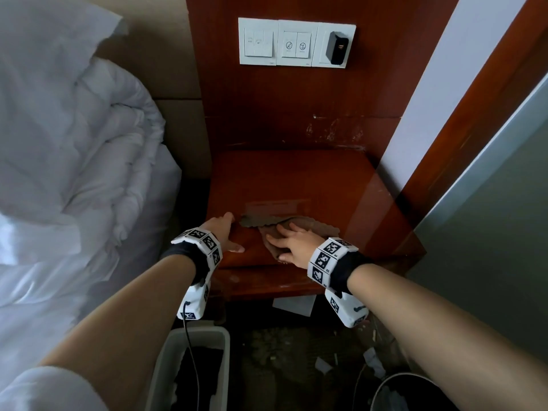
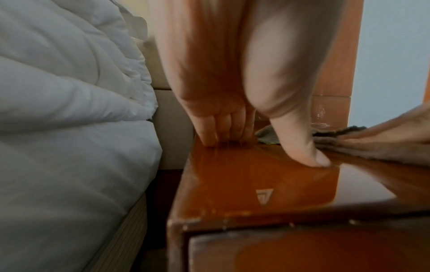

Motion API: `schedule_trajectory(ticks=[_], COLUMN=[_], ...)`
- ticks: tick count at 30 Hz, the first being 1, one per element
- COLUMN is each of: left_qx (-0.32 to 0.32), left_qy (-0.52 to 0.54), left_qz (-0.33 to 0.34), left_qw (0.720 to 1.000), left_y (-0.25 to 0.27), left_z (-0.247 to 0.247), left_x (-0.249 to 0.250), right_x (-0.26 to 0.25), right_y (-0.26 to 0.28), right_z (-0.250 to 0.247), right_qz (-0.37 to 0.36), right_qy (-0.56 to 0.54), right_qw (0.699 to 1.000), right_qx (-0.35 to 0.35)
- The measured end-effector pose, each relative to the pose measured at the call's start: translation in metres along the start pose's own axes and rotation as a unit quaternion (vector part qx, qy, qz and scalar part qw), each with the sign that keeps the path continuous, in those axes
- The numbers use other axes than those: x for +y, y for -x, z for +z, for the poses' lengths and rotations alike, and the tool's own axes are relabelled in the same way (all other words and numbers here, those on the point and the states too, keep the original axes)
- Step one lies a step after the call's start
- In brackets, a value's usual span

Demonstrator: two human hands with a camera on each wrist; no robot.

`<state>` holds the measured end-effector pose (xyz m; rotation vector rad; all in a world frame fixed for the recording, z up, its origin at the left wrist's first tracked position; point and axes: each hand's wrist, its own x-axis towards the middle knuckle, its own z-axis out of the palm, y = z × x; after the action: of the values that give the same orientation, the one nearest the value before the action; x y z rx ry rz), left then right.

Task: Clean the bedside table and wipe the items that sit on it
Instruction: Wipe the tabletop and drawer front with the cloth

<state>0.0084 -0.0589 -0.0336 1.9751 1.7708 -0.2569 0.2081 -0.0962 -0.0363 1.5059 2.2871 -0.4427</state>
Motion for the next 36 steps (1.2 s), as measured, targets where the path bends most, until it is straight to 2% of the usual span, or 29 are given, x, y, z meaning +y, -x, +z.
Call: schedule_trajectory(ticks=[10,17,25,36], left_qx=[0.003,-0.037,-0.065,-0.083], left_qy=[-0.029,-0.057,-0.068,-0.101], left_qz=[0.023,0.009,-0.005,0.022], left_qw=[0.999,0.998,0.996,0.991], left_y=[0.004,-0.003,-0.039,-0.098], left_z=[0.014,0.015,0.01,-0.01], left_x=[0.009,0.029,0.069,0.105], right_x=[0.009,0.062,0.147,0.18], right_y=[0.027,0.038,0.076,0.054], right_z=[0.018,0.025,0.038,0.018], right_qz=[0.007,0.111,0.251,0.269], right_qy=[-0.006,-0.072,-0.124,-0.133], right_qw=[1.0,0.991,0.96,0.954], right_qx=[0.022,0.023,0.018,-0.004])
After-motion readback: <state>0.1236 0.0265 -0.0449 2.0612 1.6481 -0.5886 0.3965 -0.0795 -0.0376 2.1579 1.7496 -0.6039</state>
